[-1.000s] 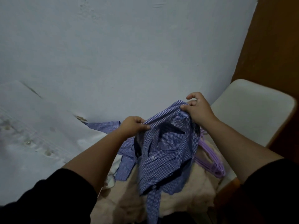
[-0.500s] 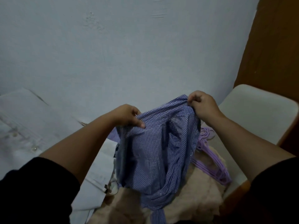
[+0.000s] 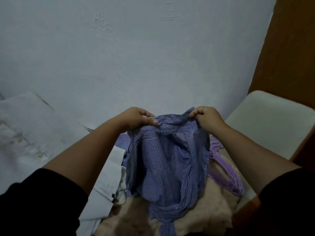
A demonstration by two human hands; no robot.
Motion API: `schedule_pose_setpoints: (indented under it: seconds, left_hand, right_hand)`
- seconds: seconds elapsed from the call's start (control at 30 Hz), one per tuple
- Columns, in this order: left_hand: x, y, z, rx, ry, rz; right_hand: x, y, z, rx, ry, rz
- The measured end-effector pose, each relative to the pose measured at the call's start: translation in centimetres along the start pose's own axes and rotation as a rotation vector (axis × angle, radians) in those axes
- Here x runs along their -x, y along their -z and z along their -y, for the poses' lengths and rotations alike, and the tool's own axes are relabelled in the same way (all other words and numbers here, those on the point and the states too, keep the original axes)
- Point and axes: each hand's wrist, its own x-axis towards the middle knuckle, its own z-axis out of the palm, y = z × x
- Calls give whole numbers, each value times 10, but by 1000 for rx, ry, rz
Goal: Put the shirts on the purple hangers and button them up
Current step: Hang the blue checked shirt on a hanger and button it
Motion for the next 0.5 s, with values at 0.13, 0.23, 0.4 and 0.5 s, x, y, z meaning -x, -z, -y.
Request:
schedule_pose_setpoints:
  seconds: [0.13,0.23,0.4,0.5]
  left_hand:
    - [-5,-12,-13,187,-9,-94]
    - [-4,-26,-21,385,70,-18]
    - [-2,-38,-29,534,162,23]
    - [3,-34,-29,701,191,80]
  right_hand:
    - [10,-22,10,119,29,-120]
    - [24,-40,27,15,156,-58]
    - [50,-62,38,-161,215,10]
    - [62,-68,37,-117,226,20]
